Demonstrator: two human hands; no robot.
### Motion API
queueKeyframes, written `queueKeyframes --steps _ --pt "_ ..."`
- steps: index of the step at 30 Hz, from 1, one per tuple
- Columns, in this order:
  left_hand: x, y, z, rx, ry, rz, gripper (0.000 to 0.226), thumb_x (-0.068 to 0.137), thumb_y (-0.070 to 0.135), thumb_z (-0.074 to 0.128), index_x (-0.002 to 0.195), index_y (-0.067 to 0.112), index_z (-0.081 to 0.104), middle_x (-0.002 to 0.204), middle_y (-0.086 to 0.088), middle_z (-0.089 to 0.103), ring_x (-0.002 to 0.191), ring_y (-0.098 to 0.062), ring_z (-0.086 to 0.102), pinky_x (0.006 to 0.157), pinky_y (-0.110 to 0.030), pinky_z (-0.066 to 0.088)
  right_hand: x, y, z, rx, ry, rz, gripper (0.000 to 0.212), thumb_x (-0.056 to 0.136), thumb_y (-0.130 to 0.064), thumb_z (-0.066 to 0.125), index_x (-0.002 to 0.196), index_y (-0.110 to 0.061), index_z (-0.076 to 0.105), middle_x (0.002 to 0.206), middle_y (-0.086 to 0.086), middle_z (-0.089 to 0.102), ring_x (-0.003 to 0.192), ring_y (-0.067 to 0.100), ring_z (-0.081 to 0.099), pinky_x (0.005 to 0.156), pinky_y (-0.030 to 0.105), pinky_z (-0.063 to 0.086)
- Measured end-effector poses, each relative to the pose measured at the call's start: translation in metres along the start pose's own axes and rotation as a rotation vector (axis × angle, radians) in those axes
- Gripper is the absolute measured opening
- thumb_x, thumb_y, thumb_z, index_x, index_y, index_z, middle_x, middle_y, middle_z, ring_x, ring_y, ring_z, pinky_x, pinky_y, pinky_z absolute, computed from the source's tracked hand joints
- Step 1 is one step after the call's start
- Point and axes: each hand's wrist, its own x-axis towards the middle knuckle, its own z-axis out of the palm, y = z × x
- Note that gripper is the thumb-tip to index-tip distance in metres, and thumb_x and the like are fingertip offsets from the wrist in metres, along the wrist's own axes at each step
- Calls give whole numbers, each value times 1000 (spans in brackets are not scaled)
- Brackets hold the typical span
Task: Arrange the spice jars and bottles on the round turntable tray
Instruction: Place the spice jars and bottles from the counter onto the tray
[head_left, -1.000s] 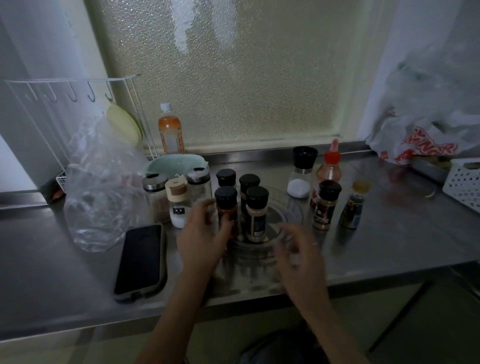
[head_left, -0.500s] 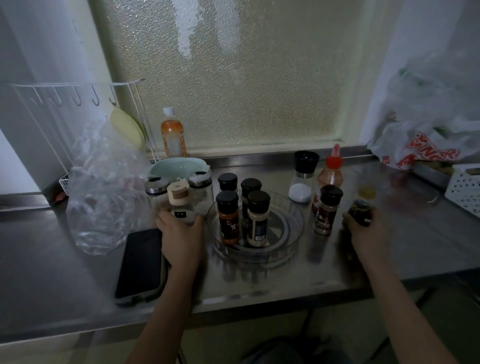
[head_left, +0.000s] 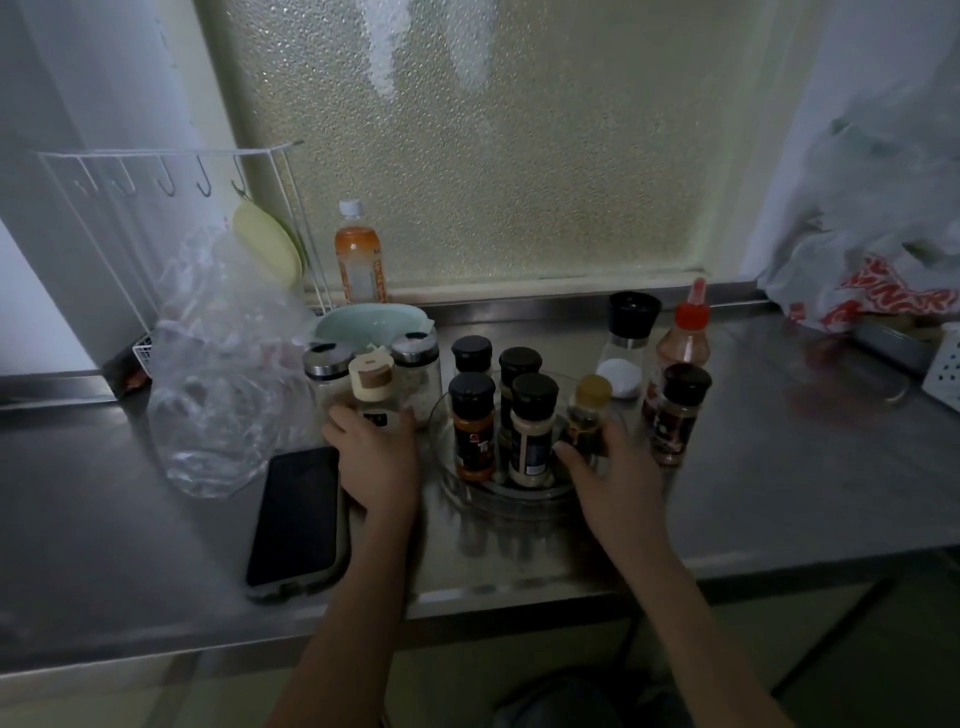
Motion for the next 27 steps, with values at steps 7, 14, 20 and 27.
queueKeyframes --steps 7,14,20,27 --pt "0 -1 3 -87 -32 26 52 84 25 68 116 -2 36 125 -24 41 101 -43 53 71 -39 42 -13 4 1 126 42 -31 51 88 -52 42 128 -20 44 116 -13 51 107 3 47 92 23 38" --pt "-18 14 -20 -361 197 174 53 74 29 73 116 9 48 113 -8 54 100 -21 55 81 -34 48 -35 13 -1 -70 99 -189 20 94 -33 41 87 -17 51 83 -4 49 76 3 41 65 13 36" --pt "-52 16 -30 -337 192 406 48 72 45 69 98 9 51 84 -7 50 69 -6 40 65 -4 33 -51 11 3 -123 114 -284 4 88 -17 60 88 -14 58 84 0 58 75 8 49 66 14 38" --pt "-62 15 -22 -255 -91 539 51 68 48 67 105 17 53 91 8 47 72 2 42 65 -3 35 -69 0 10 -88 27 -274 28 85 -10 61 112 -13 62 115 4 65 113 20 56 95 26 44"
